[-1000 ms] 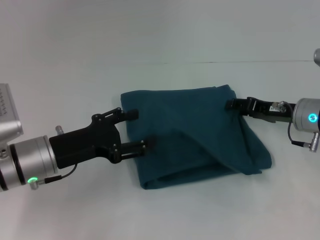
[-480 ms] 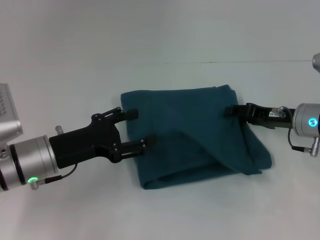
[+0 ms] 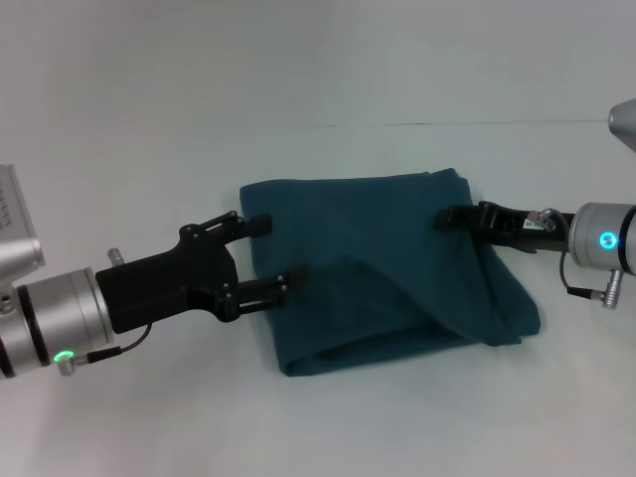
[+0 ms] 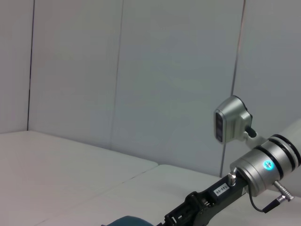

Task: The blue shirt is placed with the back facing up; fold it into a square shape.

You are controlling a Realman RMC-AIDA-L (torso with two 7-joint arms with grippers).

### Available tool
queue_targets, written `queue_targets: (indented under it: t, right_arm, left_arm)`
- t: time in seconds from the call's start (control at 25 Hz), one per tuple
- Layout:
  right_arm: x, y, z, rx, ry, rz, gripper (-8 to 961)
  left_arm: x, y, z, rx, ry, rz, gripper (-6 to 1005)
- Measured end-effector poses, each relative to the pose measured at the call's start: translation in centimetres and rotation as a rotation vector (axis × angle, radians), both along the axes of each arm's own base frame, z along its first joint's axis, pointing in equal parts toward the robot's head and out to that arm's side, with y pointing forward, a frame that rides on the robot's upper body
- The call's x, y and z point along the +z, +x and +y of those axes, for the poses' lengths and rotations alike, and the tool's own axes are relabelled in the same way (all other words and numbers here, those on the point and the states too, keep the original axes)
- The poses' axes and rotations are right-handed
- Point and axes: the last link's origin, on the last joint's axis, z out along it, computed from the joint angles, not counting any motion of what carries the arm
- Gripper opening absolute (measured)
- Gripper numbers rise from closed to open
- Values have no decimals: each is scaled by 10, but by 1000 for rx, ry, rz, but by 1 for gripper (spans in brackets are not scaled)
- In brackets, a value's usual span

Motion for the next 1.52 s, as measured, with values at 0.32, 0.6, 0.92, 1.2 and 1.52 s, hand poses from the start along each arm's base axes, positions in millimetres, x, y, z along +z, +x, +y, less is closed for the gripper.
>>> queue_targets:
  t: [0.32, 0.6, 0.92, 1.2, 1.52]
  right_arm:
    - [-5, -4, 4, -3, 17, -13, 555]
    - [-8, -7, 5, 6, 20, -27, 304]
    - [-6, -7, 7, 17, 38, -35, 80]
    - [1, -9, 11, 59, 74, -36, 47]
    - [14, -13, 19, 121, 107, -72, 51]
  left_arm:
    - [1, -1, 1, 6, 8, 7, 833]
    - [2, -3, 2, 15, 12, 10, 833]
    - [2, -3, 3, 21, 14, 13, 832]
    - [2, -4, 3, 29, 11, 7, 831]
    - [4, -4, 3, 48, 18, -22, 831]
